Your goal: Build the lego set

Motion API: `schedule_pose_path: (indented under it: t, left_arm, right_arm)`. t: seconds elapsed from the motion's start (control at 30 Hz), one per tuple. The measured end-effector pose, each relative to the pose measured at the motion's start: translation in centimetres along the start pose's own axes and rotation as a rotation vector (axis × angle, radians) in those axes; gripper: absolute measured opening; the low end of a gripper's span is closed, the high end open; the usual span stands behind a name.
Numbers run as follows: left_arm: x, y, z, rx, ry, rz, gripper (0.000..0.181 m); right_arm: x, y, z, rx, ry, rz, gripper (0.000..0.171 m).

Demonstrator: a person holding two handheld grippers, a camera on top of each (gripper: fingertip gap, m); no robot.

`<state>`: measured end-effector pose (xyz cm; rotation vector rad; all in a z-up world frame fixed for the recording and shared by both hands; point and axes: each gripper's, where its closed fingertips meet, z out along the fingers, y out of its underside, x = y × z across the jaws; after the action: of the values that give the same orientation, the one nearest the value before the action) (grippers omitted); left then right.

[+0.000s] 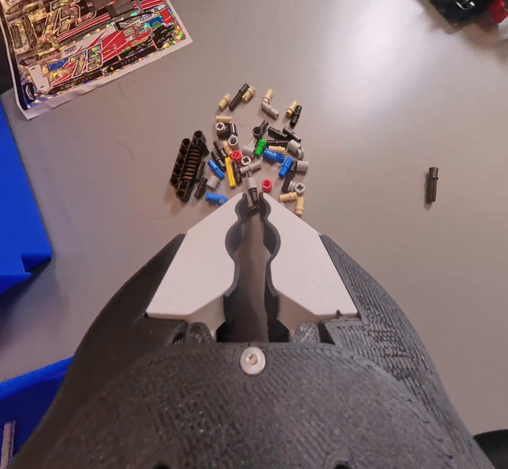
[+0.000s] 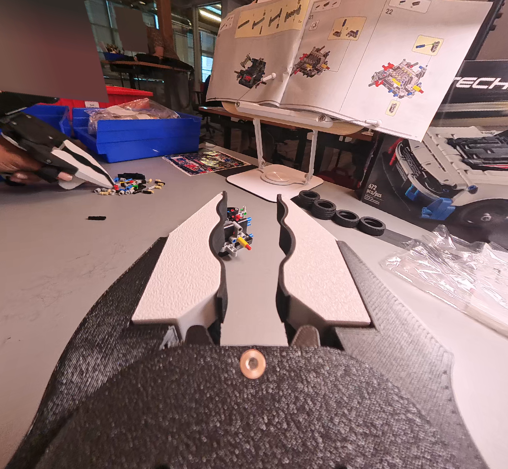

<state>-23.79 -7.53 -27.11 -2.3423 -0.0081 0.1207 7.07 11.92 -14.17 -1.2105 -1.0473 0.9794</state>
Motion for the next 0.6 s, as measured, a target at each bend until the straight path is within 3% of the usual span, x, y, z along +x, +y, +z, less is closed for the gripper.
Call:
schedule_pose_path:
  t: [0.17, 0.33, 0.47, 0.6]
  left_arm:
    - [-0.5, -0.2, 0.1, 0.002, -0.044, 0.068, 0.002]
    - [1.1, -2.6, -2.2, 0.104, -0.023, 0.204, 0.002]
    - [6.9, -5.1, -3.8, 0.218, 0.177, 0.29, 0.002]
    - [12.2, -5.5, -4.5, 0.244, 0.34, 0.395, 0.002]
  right_arm:
    - [-0.1, 0.0, -0.1, -0.001, -0.005, -0.003, 0.033]
    - [-1.7, 0.4, 0.5, -0.024, -0.069, -0.033, 0.032]
    - [-9.4, 2.0, 3.0, -0.126, -0.393, -0.028, 0.033]
    - [-16.6, 4.3, 5.4, -0.219, -0.645, -0.302, 0.033]
